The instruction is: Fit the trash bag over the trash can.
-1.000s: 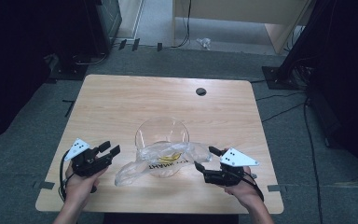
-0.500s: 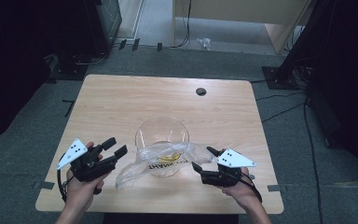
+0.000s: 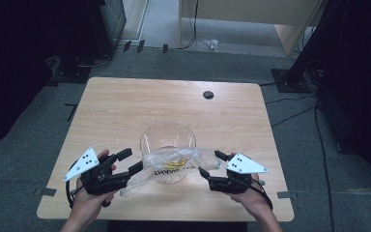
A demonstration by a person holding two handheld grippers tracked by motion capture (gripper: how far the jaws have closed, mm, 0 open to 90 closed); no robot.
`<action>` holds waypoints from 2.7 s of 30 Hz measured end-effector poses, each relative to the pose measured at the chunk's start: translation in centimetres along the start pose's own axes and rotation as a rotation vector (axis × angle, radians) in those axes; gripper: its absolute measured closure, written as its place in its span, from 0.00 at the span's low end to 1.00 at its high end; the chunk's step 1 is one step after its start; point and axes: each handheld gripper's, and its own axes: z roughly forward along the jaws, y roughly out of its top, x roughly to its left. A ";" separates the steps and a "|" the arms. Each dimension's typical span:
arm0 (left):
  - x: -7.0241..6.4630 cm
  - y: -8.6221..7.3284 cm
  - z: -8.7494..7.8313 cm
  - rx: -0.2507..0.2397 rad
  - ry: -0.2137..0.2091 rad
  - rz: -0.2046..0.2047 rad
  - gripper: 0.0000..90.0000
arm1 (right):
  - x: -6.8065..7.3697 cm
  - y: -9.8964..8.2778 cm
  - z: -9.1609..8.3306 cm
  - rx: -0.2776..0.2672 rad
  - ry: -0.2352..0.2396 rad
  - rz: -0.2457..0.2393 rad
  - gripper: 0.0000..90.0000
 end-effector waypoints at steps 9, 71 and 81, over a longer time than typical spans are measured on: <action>-1.1 -1.2 1.0 0.111 0.007 0.125 0.31 | 1.4 2.2 -1.1 -0.043 0.003 -0.013 0.20; 7.4 1.8 9.2 0.204 0.342 0.055 0.93 | -3.4 5.1 9.3 0.166 -0.264 0.032 0.99; 9.1 -0.5 11.4 0.285 0.321 -0.078 0.96 | -4.0 4.7 11.0 0.206 -0.222 0.059 0.99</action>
